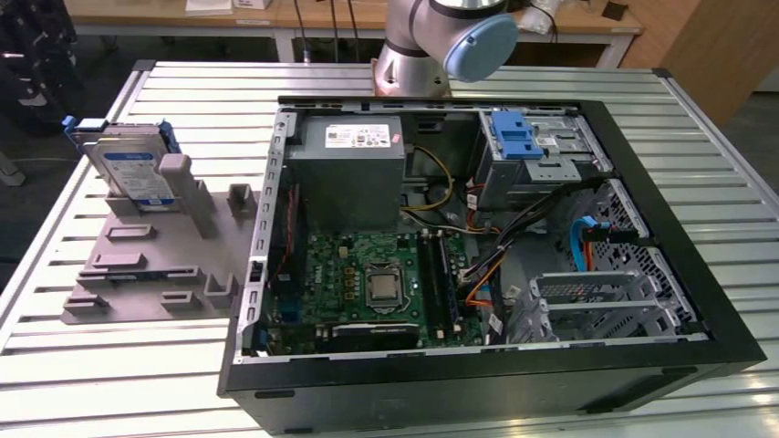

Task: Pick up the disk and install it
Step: 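Pick up the disk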

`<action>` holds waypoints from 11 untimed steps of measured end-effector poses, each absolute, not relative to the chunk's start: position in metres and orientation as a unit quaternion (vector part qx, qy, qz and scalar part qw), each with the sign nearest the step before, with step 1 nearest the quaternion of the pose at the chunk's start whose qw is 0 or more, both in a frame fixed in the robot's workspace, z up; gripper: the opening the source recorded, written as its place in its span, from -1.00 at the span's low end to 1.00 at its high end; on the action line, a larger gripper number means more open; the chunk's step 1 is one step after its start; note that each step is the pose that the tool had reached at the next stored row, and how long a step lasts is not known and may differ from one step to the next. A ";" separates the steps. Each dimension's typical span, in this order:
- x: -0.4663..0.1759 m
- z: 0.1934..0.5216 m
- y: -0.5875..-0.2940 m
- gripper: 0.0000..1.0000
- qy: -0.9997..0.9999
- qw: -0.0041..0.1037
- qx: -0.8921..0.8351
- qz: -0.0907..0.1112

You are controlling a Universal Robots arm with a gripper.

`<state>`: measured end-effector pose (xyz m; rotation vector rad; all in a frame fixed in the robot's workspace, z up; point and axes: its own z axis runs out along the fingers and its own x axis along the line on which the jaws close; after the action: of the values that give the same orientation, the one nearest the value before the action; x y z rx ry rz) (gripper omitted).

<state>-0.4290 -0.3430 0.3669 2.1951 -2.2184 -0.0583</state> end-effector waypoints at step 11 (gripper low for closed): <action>-0.428 0.359 -0.338 0.17 -0.712 0.009 0.702 -0.020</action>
<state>-0.4277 -0.3384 0.3586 2.1941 -2.2233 -0.0622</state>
